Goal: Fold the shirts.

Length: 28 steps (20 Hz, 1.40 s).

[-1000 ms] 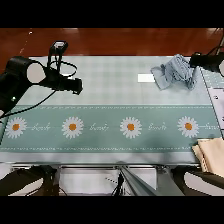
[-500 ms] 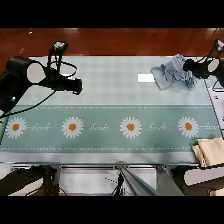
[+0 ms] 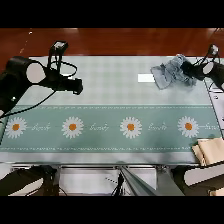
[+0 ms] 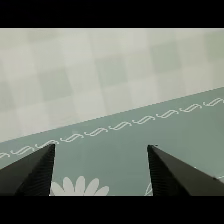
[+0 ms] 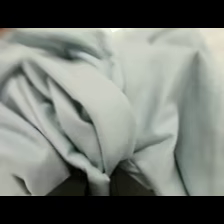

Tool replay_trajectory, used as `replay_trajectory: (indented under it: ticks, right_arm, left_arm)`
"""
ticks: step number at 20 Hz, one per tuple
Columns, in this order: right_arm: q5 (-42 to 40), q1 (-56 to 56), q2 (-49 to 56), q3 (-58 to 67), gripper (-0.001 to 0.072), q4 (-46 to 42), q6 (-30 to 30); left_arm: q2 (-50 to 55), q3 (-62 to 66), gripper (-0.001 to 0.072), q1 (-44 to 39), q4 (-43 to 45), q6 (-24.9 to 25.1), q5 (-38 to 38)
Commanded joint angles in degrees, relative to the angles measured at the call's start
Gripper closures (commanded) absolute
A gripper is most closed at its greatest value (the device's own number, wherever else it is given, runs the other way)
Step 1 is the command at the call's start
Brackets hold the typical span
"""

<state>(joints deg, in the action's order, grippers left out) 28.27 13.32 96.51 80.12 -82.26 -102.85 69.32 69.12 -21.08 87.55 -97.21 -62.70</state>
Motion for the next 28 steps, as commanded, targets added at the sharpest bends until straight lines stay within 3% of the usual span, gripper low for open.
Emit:
replay_trajectory:
  ticks: [1,6,14,18,22,28]
  right_arm:
    - [-0.11,0.02,-11.23,0.07,0.0677,5.68,7.23]
    - [2.45,0.02,-34.29,0.04,0.0677,23.17,22.53]
    - [18.56,0.02,-56.15,0.04,0.0677,30.51,25.27]
    - [27.26,-1.75,-55.06,0.02,0.0677,33.46,25.62]
    - [41.05,-17.57,-46.47,-0.17,0.0677,26.8,23.78]
    - [38.14,-50.38,-27.19,-0.39,0.0677,6.56,16.98]
  left_arm:
    - [-0.07,2.45,-0.0004,-0.02,-0.59,0.0,-3.74]
    - [-0.33,16.09,-0.0004,-0.02,-0.59,0.02,-15.85]
    - [-10.32,39.43,-0.0004,-0.02,-0.57,0.44,-18.43]
    - [-16.06,39.58,-0.0003,-0.02,-0.55,0.44,-21.92]
    - [-16.87,39.56,-0.0004,-0.02,-0.52,0.42,-28.2]
    - [-16.65,39.52,-0.0003,-0.02,-0.52,-0.13,-29.53]
